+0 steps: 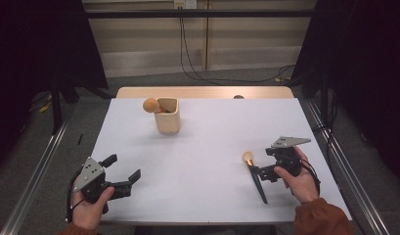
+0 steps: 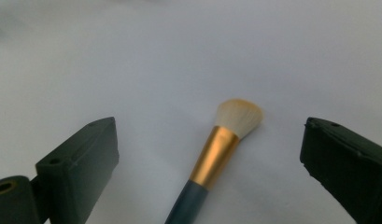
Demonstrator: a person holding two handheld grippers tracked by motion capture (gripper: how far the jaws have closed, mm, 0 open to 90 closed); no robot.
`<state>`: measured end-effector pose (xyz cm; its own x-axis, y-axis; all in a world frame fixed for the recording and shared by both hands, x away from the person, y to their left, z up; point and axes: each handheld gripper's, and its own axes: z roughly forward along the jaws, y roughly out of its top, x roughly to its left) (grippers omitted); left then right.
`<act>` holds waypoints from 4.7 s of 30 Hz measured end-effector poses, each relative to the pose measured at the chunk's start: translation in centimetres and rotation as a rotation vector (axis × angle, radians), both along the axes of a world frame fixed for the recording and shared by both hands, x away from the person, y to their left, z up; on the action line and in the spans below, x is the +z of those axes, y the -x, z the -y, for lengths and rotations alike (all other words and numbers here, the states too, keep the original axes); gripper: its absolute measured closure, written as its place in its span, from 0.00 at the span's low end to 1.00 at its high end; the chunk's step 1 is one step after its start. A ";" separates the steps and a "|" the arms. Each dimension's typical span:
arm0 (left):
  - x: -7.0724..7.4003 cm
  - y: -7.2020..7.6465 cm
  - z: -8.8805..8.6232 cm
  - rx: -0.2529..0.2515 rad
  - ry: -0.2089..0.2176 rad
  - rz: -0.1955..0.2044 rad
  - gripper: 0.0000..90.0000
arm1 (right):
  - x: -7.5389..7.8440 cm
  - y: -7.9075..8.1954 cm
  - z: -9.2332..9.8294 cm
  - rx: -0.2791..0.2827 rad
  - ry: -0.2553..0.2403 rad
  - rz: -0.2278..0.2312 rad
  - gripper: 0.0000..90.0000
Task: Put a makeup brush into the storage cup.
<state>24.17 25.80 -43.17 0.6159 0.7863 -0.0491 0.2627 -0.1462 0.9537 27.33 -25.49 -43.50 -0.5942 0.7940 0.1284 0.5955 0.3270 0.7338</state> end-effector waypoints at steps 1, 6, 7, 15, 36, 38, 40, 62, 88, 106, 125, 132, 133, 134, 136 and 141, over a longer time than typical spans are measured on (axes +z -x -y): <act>0.0 0.0 0.0 0.000 0.004 -0.001 0.04 | 0.0 -0.1 -0.1 0.005 0.015 -0.020 0.05; -0.1 -0.2 -0.1 0.008 0.006 -0.005 0.04 | 0.0 -0.8 -0.4 0.016 0.083 -0.109 0.06; -0.1 -0.2 -0.1 0.007 0.006 -0.004 0.04 | 0.0 -0.9 -0.4 0.009 0.092 -0.123 0.06; -0.1 -0.3 0.0 0.005 0.008 -0.003 0.04 | -0.1 -1.6 -0.6 0.038 0.133 -0.206 0.05; -0.2 -0.3 -0.1 0.009 0.007 -0.008 0.04 | -0.3 -2.8 -2.0 0.069 0.258 -0.363 0.16; -0.2 -0.3 -0.1 0.004 0.000 -0.010 0.04 | -0.4 -2.8 -2.1 0.074 0.262 -0.368 0.18; -0.2 -0.3 0.0 0.003 0.003 -0.012 0.04 | -0.5 -2.9 -2.2 0.078 0.272 -0.384 0.19; -0.2 -0.4 0.1 -0.006 -0.010 -0.012 0.04 | -1.8 -3.6 -4.4 0.053 0.453 -0.443 0.38; -0.3 -0.5 0.4 -0.013 -0.017 -0.021 0.04 | -1.3 -4.2 -4.8 0.030 0.474 -0.513 0.84; -0.3 -0.5 0.4 -0.003 -0.015 -0.025 0.04 | -0.9 -3.4 -3.6 0.024 0.392 -0.453 0.84; -0.3 -0.2 0.1 0.016 -0.007 -0.026 0.04 | 1.4 -2.4 -2.0 -0.032 0.248 -0.314 0.84; -0.3 -0.2 0.1 0.013 -0.009 -0.025 0.04 | 1.7 -1.8 -1.5 -0.044 0.140 -0.246 0.84; -0.3 -0.2 0.1 0.014 -0.008 -0.025 0.04 | 1.8 -1.7 -1.5 -0.046 0.133 -0.238 0.84; -0.3 -0.2 0.1 0.014 -0.007 -0.026 0.04 | 1.8 -1.7 -1.5 -0.050 0.128 -0.230 0.84; -0.3 -0.2 0.1 0.012 -0.011 -0.024 0.04 | 1.9 -1.5 -1.5 -0.050 0.105 -0.210 0.84; -0.3 -0.1 0.1 0.009 -0.012 -0.024 0.04 | 2.0 -1.2 -1.5 -0.041 0.067 -0.171 0.84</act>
